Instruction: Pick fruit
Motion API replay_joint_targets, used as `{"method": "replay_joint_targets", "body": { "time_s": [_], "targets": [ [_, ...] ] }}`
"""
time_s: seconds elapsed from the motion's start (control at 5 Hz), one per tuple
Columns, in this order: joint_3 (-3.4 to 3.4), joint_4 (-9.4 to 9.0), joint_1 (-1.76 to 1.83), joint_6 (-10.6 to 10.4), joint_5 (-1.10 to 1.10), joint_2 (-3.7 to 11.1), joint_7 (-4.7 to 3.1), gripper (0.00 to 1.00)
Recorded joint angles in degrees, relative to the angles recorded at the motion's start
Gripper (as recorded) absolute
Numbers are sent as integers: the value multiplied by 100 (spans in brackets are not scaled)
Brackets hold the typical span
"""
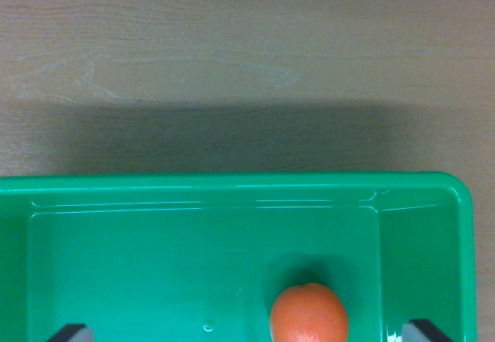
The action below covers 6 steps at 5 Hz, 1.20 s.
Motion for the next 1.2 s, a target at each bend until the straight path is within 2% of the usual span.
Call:
{"method": "replay_joint_targets", "body": {
  "time_s": [0.2,0.4,0.6,0.8,1.0,1.2],
  "targets": [
    [0,0,0,0,0,0,0,0],
    [-24,-160,-14,-177,9,42,-32,0],
    [-24,-160,-14,-177,9,42,-32,0],
    [-51,-344,-31,-381,20,90,-70,0],
    [-51,-344,-31,-381,20,90,-70,0],
    [-81,-548,-50,-608,32,144,-111,0]
  ]
}}
